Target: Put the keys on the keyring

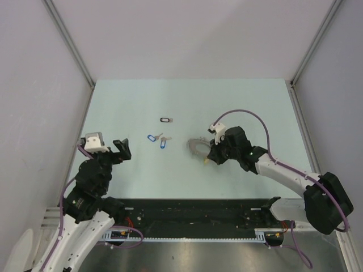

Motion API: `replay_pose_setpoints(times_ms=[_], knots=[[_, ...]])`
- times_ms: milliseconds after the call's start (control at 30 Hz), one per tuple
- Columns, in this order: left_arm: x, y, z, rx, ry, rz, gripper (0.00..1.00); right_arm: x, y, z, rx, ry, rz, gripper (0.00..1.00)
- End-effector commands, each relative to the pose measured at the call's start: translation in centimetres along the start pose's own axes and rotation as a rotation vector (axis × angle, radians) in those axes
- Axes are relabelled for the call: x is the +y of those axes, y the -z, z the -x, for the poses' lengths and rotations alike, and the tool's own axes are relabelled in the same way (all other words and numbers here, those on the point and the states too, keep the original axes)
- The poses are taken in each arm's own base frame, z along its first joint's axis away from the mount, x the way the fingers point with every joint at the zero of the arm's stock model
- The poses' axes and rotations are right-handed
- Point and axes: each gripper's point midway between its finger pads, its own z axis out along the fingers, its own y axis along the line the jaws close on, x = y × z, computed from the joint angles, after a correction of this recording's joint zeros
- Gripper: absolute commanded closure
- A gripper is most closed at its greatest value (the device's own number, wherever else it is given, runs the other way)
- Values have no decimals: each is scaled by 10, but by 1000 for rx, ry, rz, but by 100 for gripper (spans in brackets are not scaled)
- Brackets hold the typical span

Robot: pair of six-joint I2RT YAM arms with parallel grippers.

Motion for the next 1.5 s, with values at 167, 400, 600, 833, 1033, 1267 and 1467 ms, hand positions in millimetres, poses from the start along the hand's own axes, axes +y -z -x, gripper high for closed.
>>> replay_pose_setpoints(times_ms=[167,400,600,833,1033,1267,1467], knots=[[15,6,-3,-1,29,69,0,-7,17,-28,8,-235,-84,68],[19,14,8,-61,49,65,0,-42,61,21,-221,-266,-227,30],[31,24,20,-124,97,102,0,-75,126,55,-392,-204,-464,9],[39,36,27,-185,137,109,0,-80,220,84,-622,-91,-661,0],[46,36,28,-204,142,143,0,-75,264,86,-718,-14,-727,0],[53,36,26,-208,113,184,0,-80,260,74,-686,19,-751,0],[54,34,25,-204,103,195,0,-75,262,74,-729,41,-730,0]])
